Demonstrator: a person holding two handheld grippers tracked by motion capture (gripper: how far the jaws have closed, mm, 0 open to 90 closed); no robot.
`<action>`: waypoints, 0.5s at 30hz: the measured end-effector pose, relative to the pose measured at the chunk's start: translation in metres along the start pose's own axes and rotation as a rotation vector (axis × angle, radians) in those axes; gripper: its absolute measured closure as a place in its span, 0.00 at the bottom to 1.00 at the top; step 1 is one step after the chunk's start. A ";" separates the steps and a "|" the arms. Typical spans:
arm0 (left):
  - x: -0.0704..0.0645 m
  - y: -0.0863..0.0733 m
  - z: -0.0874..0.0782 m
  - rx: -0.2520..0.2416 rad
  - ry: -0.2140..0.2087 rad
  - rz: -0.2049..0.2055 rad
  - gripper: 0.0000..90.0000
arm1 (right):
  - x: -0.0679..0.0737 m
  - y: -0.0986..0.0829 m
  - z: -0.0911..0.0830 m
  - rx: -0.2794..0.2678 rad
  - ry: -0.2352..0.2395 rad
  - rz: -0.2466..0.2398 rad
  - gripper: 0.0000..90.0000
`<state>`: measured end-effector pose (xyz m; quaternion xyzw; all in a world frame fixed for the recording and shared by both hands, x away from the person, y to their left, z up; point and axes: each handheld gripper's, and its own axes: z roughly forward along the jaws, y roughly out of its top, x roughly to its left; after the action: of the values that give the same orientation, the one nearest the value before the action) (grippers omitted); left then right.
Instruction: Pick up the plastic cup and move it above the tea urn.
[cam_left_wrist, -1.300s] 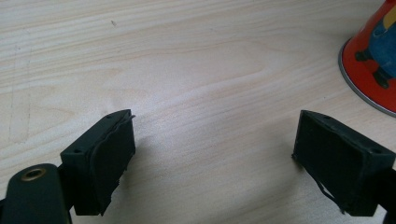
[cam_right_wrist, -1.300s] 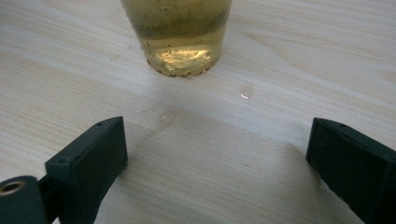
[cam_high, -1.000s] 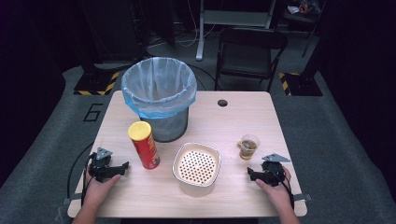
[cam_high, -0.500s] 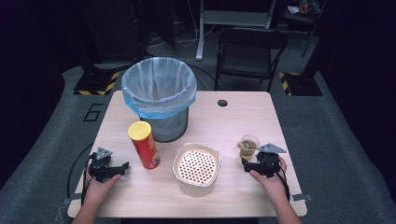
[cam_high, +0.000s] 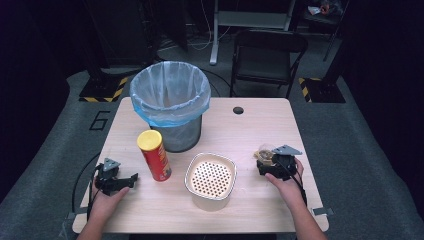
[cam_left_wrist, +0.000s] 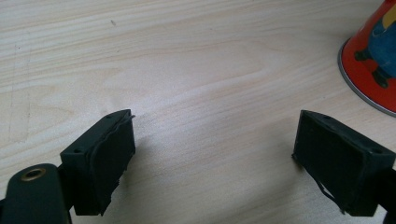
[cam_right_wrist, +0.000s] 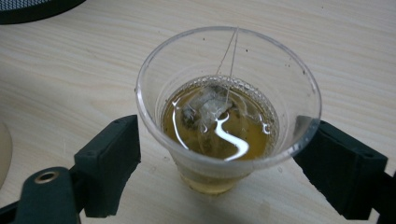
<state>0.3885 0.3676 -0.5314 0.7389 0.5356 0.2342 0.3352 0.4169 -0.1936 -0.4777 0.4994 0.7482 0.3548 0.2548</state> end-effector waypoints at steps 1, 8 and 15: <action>0.000 0.000 0.000 0.001 0.000 0.001 0.13 | 0.000 0.001 0.001 -0.001 -0.002 0.003 0.18; 0.000 0.000 0.000 0.000 0.000 0.001 0.13 | -0.003 0.004 0.009 -0.008 -0.006 0.011 0.25; 0.000 0.000 0.000 0.000 0.000 0.000 0.13 | -0.002 0.005 0.013 -0.028 -0.004 0.003 0.28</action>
<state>0.3885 0.3677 -0.5314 0.7391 0.5354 0.2342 0.3351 0.4297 -0.1910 -0.4818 0.4975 0.7420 0.3644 0.2629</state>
